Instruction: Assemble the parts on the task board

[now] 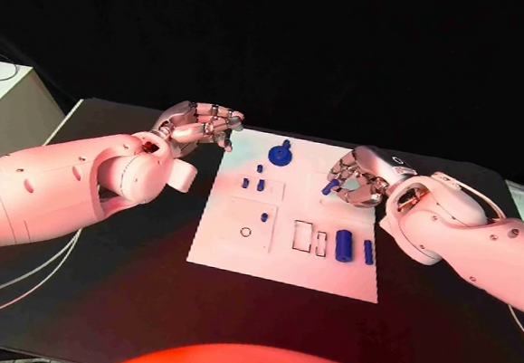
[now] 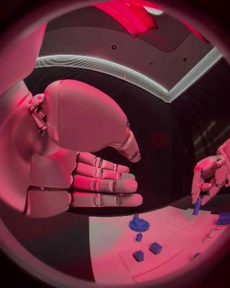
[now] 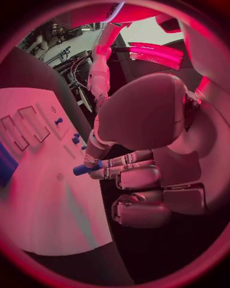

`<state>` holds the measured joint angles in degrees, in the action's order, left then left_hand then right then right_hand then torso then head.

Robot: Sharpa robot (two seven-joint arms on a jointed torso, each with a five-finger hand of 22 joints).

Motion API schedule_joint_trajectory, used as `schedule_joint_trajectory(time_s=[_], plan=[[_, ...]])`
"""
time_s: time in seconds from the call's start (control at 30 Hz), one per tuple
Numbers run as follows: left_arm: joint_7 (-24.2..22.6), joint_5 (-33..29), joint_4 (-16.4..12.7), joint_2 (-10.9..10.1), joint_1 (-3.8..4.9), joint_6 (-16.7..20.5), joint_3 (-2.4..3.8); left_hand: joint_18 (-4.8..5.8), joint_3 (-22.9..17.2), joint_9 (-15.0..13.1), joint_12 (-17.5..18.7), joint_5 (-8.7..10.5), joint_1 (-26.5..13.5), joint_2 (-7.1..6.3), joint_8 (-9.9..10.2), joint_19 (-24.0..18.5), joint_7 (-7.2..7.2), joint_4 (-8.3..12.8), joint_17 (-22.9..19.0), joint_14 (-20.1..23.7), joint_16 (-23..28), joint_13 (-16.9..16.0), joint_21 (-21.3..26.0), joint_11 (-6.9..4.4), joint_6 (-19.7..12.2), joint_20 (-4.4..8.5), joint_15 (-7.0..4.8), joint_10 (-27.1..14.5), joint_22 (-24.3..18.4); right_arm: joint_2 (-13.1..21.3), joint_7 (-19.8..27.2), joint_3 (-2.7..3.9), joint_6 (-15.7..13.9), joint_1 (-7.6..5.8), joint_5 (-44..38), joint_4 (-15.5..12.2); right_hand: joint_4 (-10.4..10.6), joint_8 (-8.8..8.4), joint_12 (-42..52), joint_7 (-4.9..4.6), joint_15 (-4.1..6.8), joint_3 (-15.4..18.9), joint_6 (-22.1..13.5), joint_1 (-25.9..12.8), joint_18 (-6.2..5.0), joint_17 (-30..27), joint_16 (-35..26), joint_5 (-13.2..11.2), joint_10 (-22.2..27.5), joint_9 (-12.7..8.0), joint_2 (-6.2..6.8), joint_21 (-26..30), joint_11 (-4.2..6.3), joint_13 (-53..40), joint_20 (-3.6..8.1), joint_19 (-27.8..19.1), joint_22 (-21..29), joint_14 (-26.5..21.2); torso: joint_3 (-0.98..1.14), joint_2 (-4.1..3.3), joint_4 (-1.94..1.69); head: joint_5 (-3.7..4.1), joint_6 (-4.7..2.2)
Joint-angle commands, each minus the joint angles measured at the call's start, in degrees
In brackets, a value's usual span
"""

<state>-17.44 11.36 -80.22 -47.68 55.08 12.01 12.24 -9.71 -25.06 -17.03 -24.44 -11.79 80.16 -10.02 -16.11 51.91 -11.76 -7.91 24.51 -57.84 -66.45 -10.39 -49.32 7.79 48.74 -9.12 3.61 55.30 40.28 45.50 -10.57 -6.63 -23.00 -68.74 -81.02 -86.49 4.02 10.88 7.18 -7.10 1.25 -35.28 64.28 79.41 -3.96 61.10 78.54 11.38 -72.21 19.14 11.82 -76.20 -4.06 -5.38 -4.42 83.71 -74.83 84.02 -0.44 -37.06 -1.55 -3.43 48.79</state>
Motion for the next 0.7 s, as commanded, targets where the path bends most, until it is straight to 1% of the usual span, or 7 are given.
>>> schedule_joint_trajectory(time_s=[0.03, 0.2, 0.33, 0.4, 0.5, 0.6, 0.7], plan=[[-0.25, 0.00, -0.19, 0.00, 0.00, -0.90, 0.05, -0.82, -0.03, -0.09, -0.34, 0.09, 0.52, 0.17, -0.26, 0.45, 0.10, -0.34, -0.09, 0.07, 0.36, -0.06, 0.36, -0.13, 0.29, -0.09, 0.03, -0.13, -0.09, 0.63, 0.39, 0.12, -0.68, -0.19, 2.81, -2.46, -0.13, 0.66, -0.12, 0.08, 0.40, -0.28, 0.15, 1.12, 0.49, 0.12, 0.43, 0.24, -1.53, 1.84, -1.59, -0.41, 1.11, -0.10, 0.28, 0.68, -0.13, 0.84, -0.05, -0.02, -0.07, -0.18, 0.01], [-0.28, 0.00, -0.19, 0.11, 0.00, -0.92, 0.05, -0.82, -0.03, -0.09, -0.34, 0.09, 0.52, 0.17, -0.26, 0.45, 0.10, -0.34, -0.09, 0.07, 0.36, -0.06, 0.36, -0.13, 0.29, -0.09, 0.03, -0.13, -0.09, -0.08, 0.81, 0.17, -0.55, -0.20, 1.91, -5.53, -0.29, 0.74, -0.17, 0.09, 0.41, -0.39, 0.13, 1.12, 0.49, 0.14, 0.45, 0.28, -1.61, 1.96, -1.62, -0.44, 1.14, -0.14, 0.30, 0.68, -0.18, 0.85, 0.06, -0.03, -0.04, -0.50, 0.04], [-0.29, 0.00, -0.20, 0.22, 0.00, -0.94, 0.05, -0.82, -0.03, -0.09, -0.34, 0.09, 0.52, 0.17, -0.26, 0.45, 0.10, -0.34, -0.09, 0.07, 0.36, -0.06, 0.36, -0.13, 0.29, -0.09, 0.03, -0.13, -0.09, -1.79, 1.11, -0.08, -0.34, -0.03, -0.77, -6.70, -0.29, 0.74, -0.17, 0.09, 0.41, -0.39, 0.13, 1.12, 0.49, 0.14, 0.45, 0.28, -1.61, 1.96, -1.62, -0.44, 1.14, -0.14, 0.30, 0.68, -0.18, 0.85, 0.02, 0.01, -0.05, -0.70, 0.14], [-0.30, -0.01, -0.19, 0.29, 0.00, -0.93, 0.05, -0.82, -0.03, -0.09, -0.34, 0.09, 0.52, 0.17, -0.26, 0.45, 0.10, -0.34, -0.09, 0.07, 0.36, -0.06, 0.36, -0.13, 0.29, -0.09, 0.03, -0.13, -0.09, -2.98, 1.27, -0.27, -0.23, 0.15, -2.23, -6.90, -0.41, 0.79, -0.20, 0.09, 0.41, -0.46, 0.10, 1.11, 0.51, 0.22, 0.49, 0.31, -1.65, 2.03, -1.63, -0.53, 1.14, -0.17, 0.31, 0.71, -0.28, 0.87, -0.03, 0.01, -0.06, -0.76, 0.11], [-0.29, -0.03, -0.12, 0.41, 0.00, -0.94, 0.05, -0.82, -0.03, -0.09, -0.34, 0.09, 0.52, 0.17, -0.26, 0.45, 0.10, -0.34, -0.09, 0.07, 0.36, -0.06, 0.36, -0.13, 0.29, -0.09, 0.03, -0.13, -0.09, -4.63, 1.44, -0.55, -0.01, 0.50, -4.07, -6.84, -0.53, 0.83, -0.24, 0.10, 0.42, -0.54, 0.08, 1.11, 0.52, 0.27, 0.51, 0.35, -1.68, 2.10, -1.63, -0.57, 1.15, -0.19, 0.32, 0.72, -0.33, 0.88, 0.00, -0.03, -0.13, -0.88, 0.11], [-0.26, -0.04, -0.02, 0.53, 0.00, -0.97, 0.05, -0.82, -0.03, -0.09, -0.34, 0.09, 0.52, 0.17, -0.26, 0.45, 0.10, -0.34, -0.09, 0.07, 0.36, -0.06, 0.36, -0.13, 0.29, -0.09, 0.03, -0.13, -0.09, -6.43, 1.59, -0.83, 0.19, 1.25, -5.71, -6.51, -0.61, 0.86, -0.28, 0.09, 0.42, -0.60, 0.05, 1.11, 0.50, 0.23, 0.51, 0.41, -1.69, 2.16, -1.63, -0.50, 1.15, -0.20, 0.32, 0.69, -0.27, 0.88, 0.05, -0.05, -0.19, -0.88, 0.03], [-0.25, -0.05, 0.06, 0.66, 0.00, -1.00, 0.05, -0.83, -0.01, -0.08, -0.41, 0.09, 0.64, 0.19, -0.34, 0.49, 0.12, -0.40, -0.10, 0.07, 0.38, -0.05, 0.41, -0.16, 0.28, -0.07, 0.00, -0.16, -0.12, -7.95, 1.64, -1.05, 0.45, 2.13, -7.01, -6.16, -0.61, 0.86, -0.28, 0.09, 0.42, -0.60, 0.05, 1.11, 0.50, 0.23, 0.51, 0.41, -1.69, 2.16, -1.63, -0.50, 1.15, -0.20, 0.32, 0.69, -0.27, 0.88, 0.02, -0.04, -0.18, -1.09, 0.00]])
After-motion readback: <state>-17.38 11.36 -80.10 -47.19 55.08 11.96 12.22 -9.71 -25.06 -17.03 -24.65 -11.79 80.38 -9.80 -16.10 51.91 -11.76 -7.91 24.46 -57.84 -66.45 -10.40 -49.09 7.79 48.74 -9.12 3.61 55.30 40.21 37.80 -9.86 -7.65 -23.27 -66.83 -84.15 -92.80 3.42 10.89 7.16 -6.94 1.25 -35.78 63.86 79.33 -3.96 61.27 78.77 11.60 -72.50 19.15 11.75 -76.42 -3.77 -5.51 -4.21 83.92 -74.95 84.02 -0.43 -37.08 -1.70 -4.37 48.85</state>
